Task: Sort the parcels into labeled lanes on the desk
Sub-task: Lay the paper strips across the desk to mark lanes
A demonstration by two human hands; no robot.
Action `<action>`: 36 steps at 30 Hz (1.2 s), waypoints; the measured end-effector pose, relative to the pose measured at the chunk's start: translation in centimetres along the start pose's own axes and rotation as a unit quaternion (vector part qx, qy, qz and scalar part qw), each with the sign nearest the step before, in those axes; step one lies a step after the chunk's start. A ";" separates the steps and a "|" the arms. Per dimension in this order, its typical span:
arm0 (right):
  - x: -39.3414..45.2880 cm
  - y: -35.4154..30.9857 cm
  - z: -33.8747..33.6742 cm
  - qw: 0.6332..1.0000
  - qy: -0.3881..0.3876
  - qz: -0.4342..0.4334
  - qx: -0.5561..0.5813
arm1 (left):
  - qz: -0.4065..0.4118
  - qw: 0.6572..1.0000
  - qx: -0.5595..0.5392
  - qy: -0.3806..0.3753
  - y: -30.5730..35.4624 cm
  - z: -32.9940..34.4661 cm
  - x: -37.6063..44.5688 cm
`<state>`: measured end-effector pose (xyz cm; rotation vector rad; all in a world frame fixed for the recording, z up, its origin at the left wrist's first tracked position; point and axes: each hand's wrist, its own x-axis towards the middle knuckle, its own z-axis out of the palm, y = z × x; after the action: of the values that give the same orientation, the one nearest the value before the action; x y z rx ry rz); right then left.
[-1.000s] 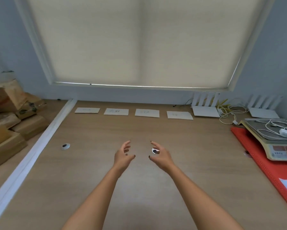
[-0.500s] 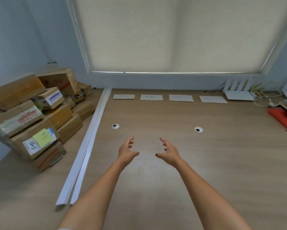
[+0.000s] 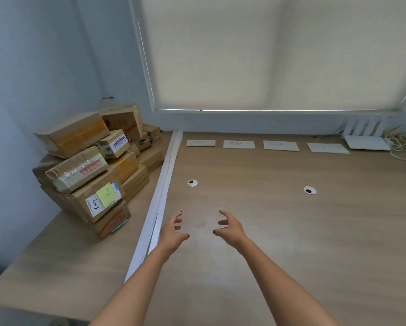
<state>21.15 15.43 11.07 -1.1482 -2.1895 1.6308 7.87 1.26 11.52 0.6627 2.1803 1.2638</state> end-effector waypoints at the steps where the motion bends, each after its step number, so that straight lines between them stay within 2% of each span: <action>1: 0.1 -0.4 1.3 1.000 -0.013 -0.001 0.000 | -0.010 1.000 -0.007 0.010 -0.7 -0.9 0.2; 5: 2.0 -2.4 6.9 0.997 -0.070 -0.018 -0.027 | -0.046 0.998 -0.026 0.034 -3.7 -5.0 2.4; 8: 4.5 -3.6 11.1 0.996 -0.081 -0.012 -0.039 | -0.070 0.997 -0.010 0.032 -6.1 -7.6 5.4; 17: 12.8 -4.0 22.5 0.986 -0.093 0.116 -0.080 | -0.176 0.983 0.038 -0.020 -15.7 -13.5 14.2; 24: 15.2 -2.4 25.6 0.969 -0.062 0.205 -0.120 | -0.231 0.966 0.041 -0.105 -18.1 -11.8 16.3; 27: 16.0 -2.2 26.4 0.969 -0.045 0.235 -0.067 | -0.262 0.961 0.000 -0.093 -17.8 -11.0 17.1; 29: 16.3 -2.7 26.6 0.965 -0.060 0.250 -0.045 | -0.279 0.957 -0.023 -0.079 -17.2 -10.7 17.7; 32: 17.0 -3.5 26.6 0.962 -0.084 0.257 -0.036 | -0.302 0.950 -0.049 -0.064 -16.1 -10.6 18.9; 36: 17.7 -4.1 26.2 0.965 -0.074 0.249 -0.010 | -0.317 0.943 -0.087 -0.054 -15.6 -10.7 19.9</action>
<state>-7.47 7.55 -0.53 -1.7460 -2.1190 1.9366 -16.21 0.47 -1.70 -0.0555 1.9264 1.0182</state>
